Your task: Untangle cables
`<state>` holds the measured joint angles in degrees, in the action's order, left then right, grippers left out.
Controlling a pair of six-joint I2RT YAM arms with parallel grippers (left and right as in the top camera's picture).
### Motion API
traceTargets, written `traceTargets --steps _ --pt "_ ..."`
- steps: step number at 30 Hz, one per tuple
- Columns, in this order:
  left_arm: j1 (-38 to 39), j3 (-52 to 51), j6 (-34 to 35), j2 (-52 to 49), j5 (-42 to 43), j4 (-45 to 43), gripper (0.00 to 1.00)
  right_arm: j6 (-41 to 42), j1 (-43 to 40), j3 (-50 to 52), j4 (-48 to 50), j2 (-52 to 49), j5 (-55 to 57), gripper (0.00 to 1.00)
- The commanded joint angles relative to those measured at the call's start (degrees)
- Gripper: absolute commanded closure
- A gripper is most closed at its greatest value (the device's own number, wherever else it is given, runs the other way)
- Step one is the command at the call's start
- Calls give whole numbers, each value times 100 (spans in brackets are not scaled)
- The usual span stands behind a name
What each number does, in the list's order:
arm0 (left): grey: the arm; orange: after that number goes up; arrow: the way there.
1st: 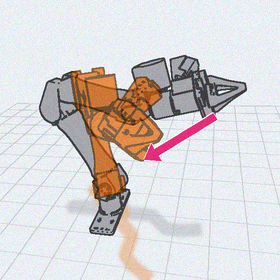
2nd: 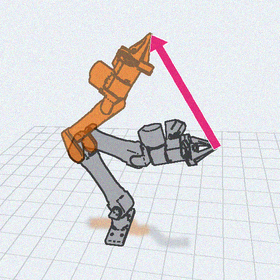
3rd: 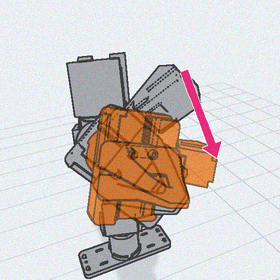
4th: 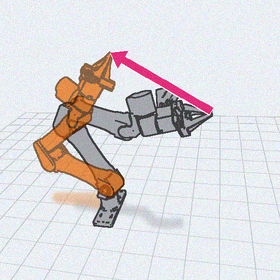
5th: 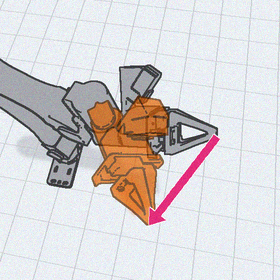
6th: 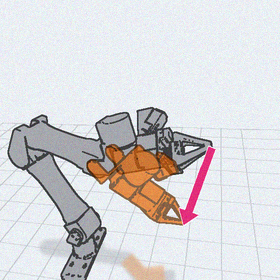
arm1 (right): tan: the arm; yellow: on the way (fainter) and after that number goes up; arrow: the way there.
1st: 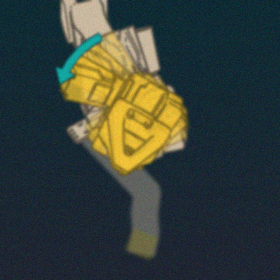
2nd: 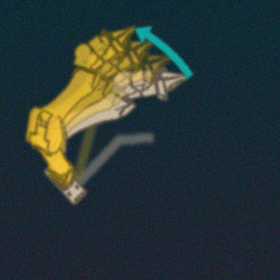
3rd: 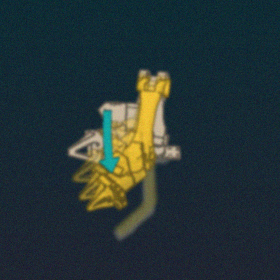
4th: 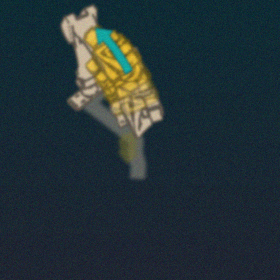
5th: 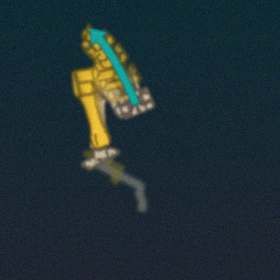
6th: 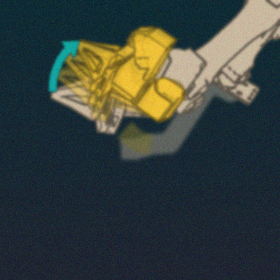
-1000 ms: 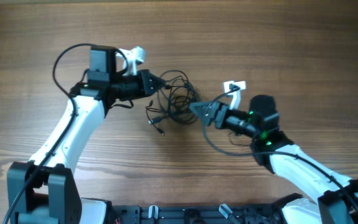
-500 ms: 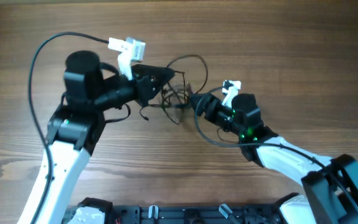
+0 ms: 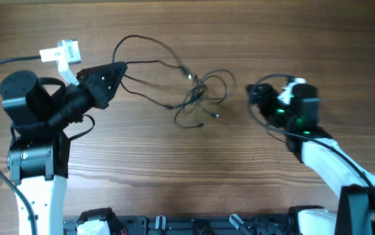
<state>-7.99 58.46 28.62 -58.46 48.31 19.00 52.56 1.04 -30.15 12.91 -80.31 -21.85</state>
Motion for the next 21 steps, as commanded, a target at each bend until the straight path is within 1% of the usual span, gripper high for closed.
traceTargets --steps 1,2,3,5,6,7,9,10,12,14,15,16,17,18,20,21 --pt "-50 44 144 -468 -144 105 96 -688 -420 37 -264 608 -181 22" --pt "-50 44 345 -660 -144 107 95 -863 -525 37 -356 798 -173 19" --pt "-48 44 549 -782 -144 118 89 -966 -614 37 -396 944 -179 18" --pt "-48 44 861 -1025 -140 181 64 -1016 -741 37 -393 1259 -302 17" --pt "-24 44 962 -1204 -142 284 44 -1029 -737 37 -378 1443 -542 15" --pt "28 42 960 -1351 -144 343 19 -1060 -730 37 -378 1523 -772 15" --pt "170 42 960 -1613 -146 426 4 -1062 -728 37 -400 1582 -1270 15" --pt "236 42 960 -1705 -146 442 0 -1064 -728 37 -415 1578 -1425 14" --pt "494 42 960 -1982 -184 442 0 -1062 -721 39 -575 1554 -1716 14" --pt "826 42 960 -2251 -494 446 0 -1058 -662 44 -717 1554 -1749 14" --pt "994 42 957 -2382 -737 459 0 -1060 -562 48 -769 1550 -1746 13" --pt "1178 42 960 -2520 -1154 509 0 -1060 -450 48 -774 1550 -1746 12" --pt "1335 42 960 -2634 -1784 608 4 -1060 -249 48 -778 1550 -1744 11" --pt "1419 42 962 -2675 -2238 702 9 -1058 -120 48 -778 1541 -1718 11" --pt "1537 42 957 -2684 -3080 890 14 -1056 111 48 -780 1495 -1537 11" --pt "1585 42 909 -2684 -3416 935 22 -1056 219 48 -778 1471 -1414 11"
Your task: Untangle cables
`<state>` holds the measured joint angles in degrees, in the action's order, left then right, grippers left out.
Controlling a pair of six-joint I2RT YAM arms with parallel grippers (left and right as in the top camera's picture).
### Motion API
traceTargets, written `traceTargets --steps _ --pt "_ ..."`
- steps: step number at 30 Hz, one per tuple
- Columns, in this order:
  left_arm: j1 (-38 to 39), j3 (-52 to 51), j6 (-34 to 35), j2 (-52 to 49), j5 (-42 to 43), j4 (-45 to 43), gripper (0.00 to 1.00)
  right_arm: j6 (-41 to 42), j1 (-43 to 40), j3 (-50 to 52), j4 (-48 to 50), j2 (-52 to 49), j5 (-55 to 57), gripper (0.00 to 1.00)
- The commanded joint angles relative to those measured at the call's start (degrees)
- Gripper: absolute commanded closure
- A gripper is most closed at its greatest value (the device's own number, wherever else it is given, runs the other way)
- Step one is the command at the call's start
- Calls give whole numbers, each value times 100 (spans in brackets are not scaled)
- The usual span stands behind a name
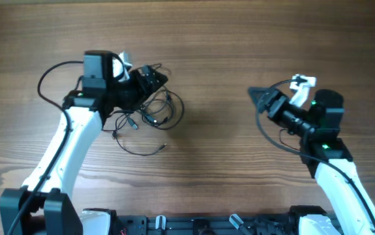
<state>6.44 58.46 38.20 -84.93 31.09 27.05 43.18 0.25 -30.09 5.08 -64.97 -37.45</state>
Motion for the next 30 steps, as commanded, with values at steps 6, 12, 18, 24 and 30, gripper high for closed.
traceTargets --steps 6,12,18,24,30 --pt "310 42 -2162 -59 -2789 98 34 -94 782 42 22 -328 730 10" --pt "310 42 -3960 -323 -2776 103 53 -76 815 42 44 -632 789 10" --pt "310 42 -4400 -625 -2778 190 58 -61 815 42 66 -682 837 10" --pt "304 37 -4402 -767 -2804 708 64 -61 815 42 68 -682 994 10" --pt "304 37 -4398 -778 -2865 688 73 -61 815 42 66 -682 1005 10"
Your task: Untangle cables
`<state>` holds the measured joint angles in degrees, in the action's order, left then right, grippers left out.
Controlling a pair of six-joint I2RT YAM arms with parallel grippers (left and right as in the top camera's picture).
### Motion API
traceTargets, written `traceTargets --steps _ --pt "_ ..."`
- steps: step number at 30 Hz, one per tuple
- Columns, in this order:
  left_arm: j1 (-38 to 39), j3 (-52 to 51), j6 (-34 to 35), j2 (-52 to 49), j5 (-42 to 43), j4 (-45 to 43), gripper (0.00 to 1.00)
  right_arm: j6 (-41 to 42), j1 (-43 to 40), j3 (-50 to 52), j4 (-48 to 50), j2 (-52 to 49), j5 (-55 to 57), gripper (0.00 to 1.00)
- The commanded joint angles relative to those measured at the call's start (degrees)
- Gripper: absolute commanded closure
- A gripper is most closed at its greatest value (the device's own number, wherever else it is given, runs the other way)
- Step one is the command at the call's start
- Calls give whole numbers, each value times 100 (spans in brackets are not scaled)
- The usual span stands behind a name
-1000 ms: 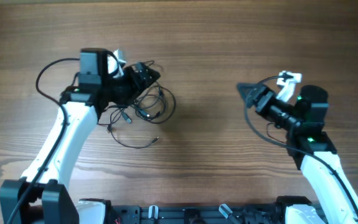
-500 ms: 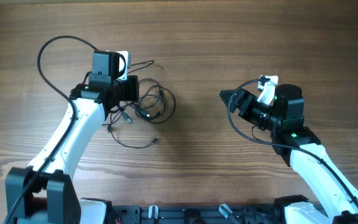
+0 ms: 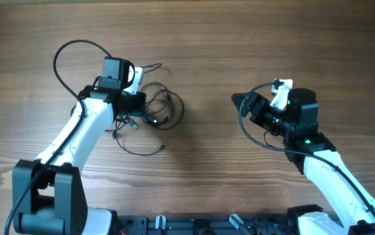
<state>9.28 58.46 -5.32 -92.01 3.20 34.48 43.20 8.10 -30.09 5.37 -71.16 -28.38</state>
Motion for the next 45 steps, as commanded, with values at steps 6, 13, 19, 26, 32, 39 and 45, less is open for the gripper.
traceTargets --steps 6,13,19,26,32,39,45 --pt "20 31 -46 -70 -205 -52 78 -61 31 42 35 -63 96 10" --pt "20 26 -46 -70 -201 -55 79 -59 31 42 33 -63 92 10" --pt "20 26 -44 -85 -199 -55 80 -59 31 42 33 -63 90 10" --pt "20 26 -44 -354 -199 -59 86 -57 31 42 28 -63 26 10" --pt "20 68 37 -299 -205 -326 96 -59 31 42 28 -63 7 10" --pt "22 706 1102 680 678 -481 96 245 79 42 15 -63 -522 9" --pt "37 745 1655 1637 2417 -1576 96 179 809 42 273 -66 -219 1"
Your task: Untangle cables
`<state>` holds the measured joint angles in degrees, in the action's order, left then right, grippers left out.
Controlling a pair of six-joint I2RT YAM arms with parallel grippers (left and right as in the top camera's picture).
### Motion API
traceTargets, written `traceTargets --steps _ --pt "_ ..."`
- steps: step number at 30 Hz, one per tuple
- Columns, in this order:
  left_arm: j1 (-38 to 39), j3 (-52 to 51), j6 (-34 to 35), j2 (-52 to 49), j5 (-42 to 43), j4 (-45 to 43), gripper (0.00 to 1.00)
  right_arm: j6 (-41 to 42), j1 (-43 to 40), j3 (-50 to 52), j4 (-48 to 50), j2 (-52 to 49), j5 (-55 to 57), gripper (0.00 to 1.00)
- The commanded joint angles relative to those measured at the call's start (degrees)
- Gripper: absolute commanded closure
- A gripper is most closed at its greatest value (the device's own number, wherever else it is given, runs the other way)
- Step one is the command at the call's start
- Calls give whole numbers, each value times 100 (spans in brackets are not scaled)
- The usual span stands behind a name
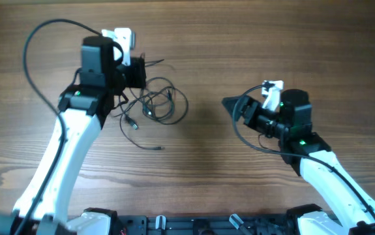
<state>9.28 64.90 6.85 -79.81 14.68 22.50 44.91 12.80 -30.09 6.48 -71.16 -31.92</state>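
A tangle of thin black cables (158, 104) lies on the wooden table left of centre, with loops and loose plug ends (132, 122). One strand end (158, 63) sticks out by my left gripper (141, 70). That gripper points down at the tangle's upper left edge, and the wrist hides its fingers. My right gripper (226, 103) is to the right of the tangle and apart from it. Its fingers come to a point, shut on nothing that I can see.
The left arm's own thick black cable (34, 46) arcs over the table's upper left. The right arm's cable (252, 140) loops below its wrist. The robot base rail (194, 225) runs along the front edge.
The left wrist now sits a little higher up the table, at the tangle's upper edge. The loops have spread slightly to the right. The right gripper has shifted left and a little down.
At first the cables lay spread across the table's middle, with the left gripper at their left end. Then the whole bundle lay bunched at the left beside the left gripper. The gripper then sat on the bundle and now stands at its upper edge. The right gripper has crept leftward.
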Motion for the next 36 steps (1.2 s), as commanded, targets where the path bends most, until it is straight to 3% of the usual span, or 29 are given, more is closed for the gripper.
traceTargets --steps 1,4,7,14,17,20,23,27,29,30,31,32,33,36 --pt "59 101 439 503 1646 -562 96 9 511 42 284 -66 321 0" --pt "236 101 730 640 2227 -1139 96 4 1003 42 717 -66 874 0" --pt "538 101 1169 691 2238 -1891 96 -107 1355 42 922 -66 1419 0" --pt "1257 101 1574 695 2159 -3762 96 -1283 1845 42 1491 -66 1539 0" --pt "1506 101 1821 695 1886 -4087 96 -1963 2057 42 2339 -227 1604 0" --pt "1635 101 2057 695 1867 -4238 96 -1969 2111 42 3351 -826 1991 0" --pt "1639 101 2328 695 1781 -4330 96 -1438 2146 11 5047 -1794 1742 1" --pt "1639 101 2594 695 1641 -4365 96 -960 2323 -402 5976 -2715 1720 9" --pt "1639 101 2688 695 1628 -4402 96 -896 2455 -785 5947 -3088 1639 22" --pt "1639 101 2688 695 1628 -4398 96 -894 2487 -960 5893 -3213 1639 35" --pt "1622 101 2684 695 1628 -4382 96 -887 2483 -1121 5818 -3268 1641 70" --pt "1554 101 2686 695 1626 -4301 96 -890 2457 -1174 5777 -3265 1657 90" --pt "1482 101 2684 697 1626 -4218 96 -881 2422 -1182 5775 -3222 1659 96" --pt "868 101 2686 706 1628 -3340 96 -870 2103 -1180 5136 -2953 1298 95"
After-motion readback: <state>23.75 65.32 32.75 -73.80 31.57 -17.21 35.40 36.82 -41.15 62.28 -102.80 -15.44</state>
